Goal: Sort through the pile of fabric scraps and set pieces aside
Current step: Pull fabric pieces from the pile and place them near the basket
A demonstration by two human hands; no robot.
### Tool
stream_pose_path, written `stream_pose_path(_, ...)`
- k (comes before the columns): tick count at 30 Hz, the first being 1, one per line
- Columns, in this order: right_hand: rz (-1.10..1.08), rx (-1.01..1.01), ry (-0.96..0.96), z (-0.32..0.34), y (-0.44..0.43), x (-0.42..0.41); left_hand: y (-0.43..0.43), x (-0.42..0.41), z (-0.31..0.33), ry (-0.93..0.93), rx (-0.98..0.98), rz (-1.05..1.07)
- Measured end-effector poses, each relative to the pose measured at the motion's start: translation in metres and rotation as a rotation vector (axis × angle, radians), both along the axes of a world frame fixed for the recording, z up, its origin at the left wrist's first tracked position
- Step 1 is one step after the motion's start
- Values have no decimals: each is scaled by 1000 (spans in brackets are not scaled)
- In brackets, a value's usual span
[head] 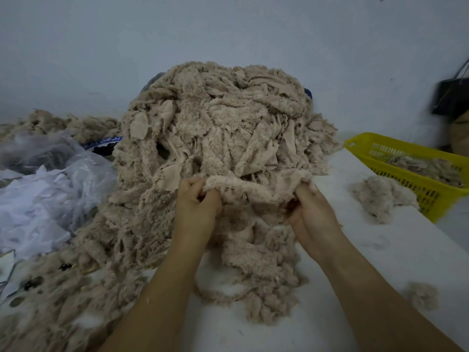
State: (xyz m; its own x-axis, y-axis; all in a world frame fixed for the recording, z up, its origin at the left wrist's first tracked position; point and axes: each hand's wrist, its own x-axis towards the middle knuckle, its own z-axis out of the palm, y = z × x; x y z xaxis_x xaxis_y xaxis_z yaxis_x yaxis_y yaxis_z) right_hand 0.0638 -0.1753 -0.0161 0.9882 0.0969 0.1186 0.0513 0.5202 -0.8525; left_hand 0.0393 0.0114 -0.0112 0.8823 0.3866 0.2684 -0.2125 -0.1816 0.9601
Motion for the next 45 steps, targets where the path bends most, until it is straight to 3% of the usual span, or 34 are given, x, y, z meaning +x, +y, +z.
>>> stream_pose_path(2, 24, -254, -126, -7, 5, -1, -6, -5, 5, 28, -132, -66)
stream_pose_path(5, 136, -683, -335, -17, 16, -8, -18, -12, 7, 83, -383, -385)
stream_pose_path(8, 195, -824, -335, -18, 19, -10, -22, -13, 2, 136, -285, -597)
stream_pose_path(11, 39, -811, -311, -21, 12, -6, -19, -9, -4, 135, -150, -653)
stream_pose_path(14, -95, -696, -159, -18, 5, 3, -10, -3, -7, 117, 47, -510)
stream_pose_path(15, -163, -516, -75, -12, -2, 7, -7, -1, -8, 106, 160, -427)
stream_pose_path(17, -166, 171, 2, 1, -25, 18, -2, 4, -14, 148, 426, -292)
stream_pose_path(18, -193, 418, 6, 2, -35, 23, 1, 6, -18, 206, 547, -245)
stream_pose_path(19, -187, 498, 41, 2, -41, 24, 3, 9, -21, 286, 643, -213)
stream_pose_path(20, -191, 430, 86, -1, -41, 25, 4, 11, -23, 357, 723, -189)
stream_pose_path(23, -168, -244, 118, -22, -16, 21, 4, 16, -27, 421, 884, -165)
stream_pose_path(26, -55, -703, -89, -28, 7, 10, 2, 15, -29, 267, 651, -156)
stream_pose_path(28, 65, -920, -242, -27, 14, 1, 2, 13, -25, 168, 253, -178)
stream_pose_path(31, 170, -1041, -261, -25, 19, -8, -2, 9, -14, 118, -319, -338)
stream_pose_path(34, 110, -1028, -285, -25, 14, -5, 0, 13, -9, 42, -707, -402)
stream_pose_path(37, 5, -820, -168, -15, 9, -4, 6, 16, -7, -8, -940, -355)
stream_pose_path(41, -12, -452, -18, -10, 6, -1, 8, 19, -9, -12, -1028, -271)
stream_pose_path(45, -37, -407, -80, -3, 6, -8, 9, 21, -10, -56, -1112, -267)
